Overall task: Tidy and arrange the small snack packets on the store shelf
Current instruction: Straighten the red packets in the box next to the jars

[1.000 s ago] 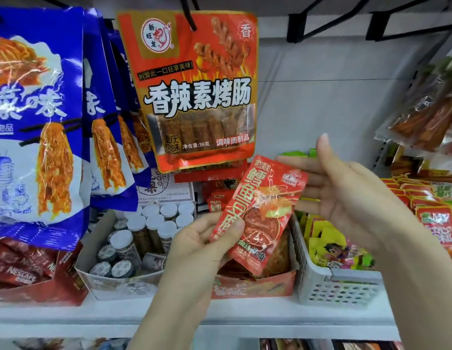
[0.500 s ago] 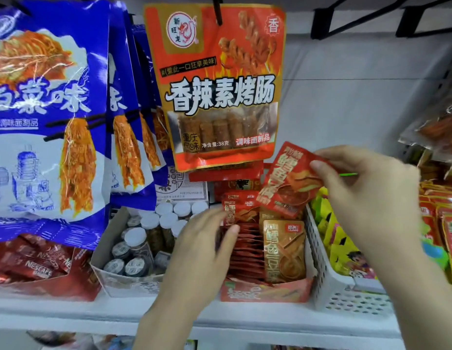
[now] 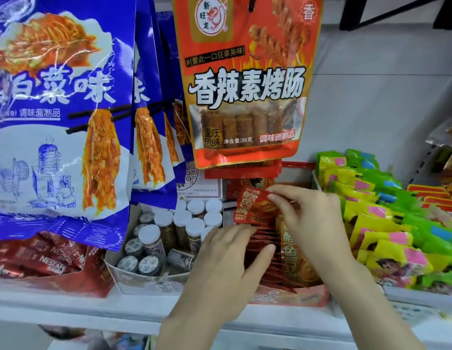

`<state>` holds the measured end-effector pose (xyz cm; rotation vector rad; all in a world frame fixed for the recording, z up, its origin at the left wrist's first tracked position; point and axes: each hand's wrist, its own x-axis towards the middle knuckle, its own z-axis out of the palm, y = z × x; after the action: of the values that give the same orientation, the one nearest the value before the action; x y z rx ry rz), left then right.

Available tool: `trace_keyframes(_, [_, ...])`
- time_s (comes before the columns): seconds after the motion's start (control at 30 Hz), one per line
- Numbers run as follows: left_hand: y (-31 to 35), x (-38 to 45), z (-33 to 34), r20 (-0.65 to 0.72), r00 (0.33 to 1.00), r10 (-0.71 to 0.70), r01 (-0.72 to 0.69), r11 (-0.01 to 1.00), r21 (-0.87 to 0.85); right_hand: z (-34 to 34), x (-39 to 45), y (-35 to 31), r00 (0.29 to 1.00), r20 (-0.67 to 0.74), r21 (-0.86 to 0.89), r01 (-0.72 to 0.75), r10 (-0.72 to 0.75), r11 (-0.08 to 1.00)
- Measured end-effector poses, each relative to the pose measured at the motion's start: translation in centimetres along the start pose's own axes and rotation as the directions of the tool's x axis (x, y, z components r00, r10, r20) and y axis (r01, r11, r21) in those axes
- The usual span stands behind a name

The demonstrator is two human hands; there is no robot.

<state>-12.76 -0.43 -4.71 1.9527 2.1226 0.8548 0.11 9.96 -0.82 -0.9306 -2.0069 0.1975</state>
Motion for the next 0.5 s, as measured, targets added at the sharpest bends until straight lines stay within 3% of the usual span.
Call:
trace_keyframes(0.2, [0.1,-0.1,0.2,-0.022,1.0,-0.009,0.008,1.0,-0.027,1.4,-0.4,0.5,0.929,0.364,-0.119,-0.023,0.065,0.993])
trace_keyframes(0.3, [0.2,-0.1,0.2,-0.078,0.996,-0.034,0.029,0.998,-0.052,1.6,-0.5,0.7,0.895,0.437,-0.153,-0.031,0.096,0.988])
trace_keyframes(0.4, [0.1,-0.1,0.1,-0.038,0.999,-0.013,0.01,0.996,-0.085,1.1,-0.1,1.0,0.842,0.527,-0.114,-0.067,0.118,0.991])
trace_keyframes(0.43, [0.1,-0.1,0.1,-0.019,1.0,-0.01,0.008,0.996,-0.094,1.0,0.0,1.0,0.84,0.528,-0.103,-0.082,0.124,0.991])
trace_keyframes(0.5, [0.0,-0.1,0.0,-0.01,1.0,-0.003,0.002,0.998,-0.063,1.1,0.5,1.0,0.922,0.368,-0.103,-0.092,0.124,0.99])
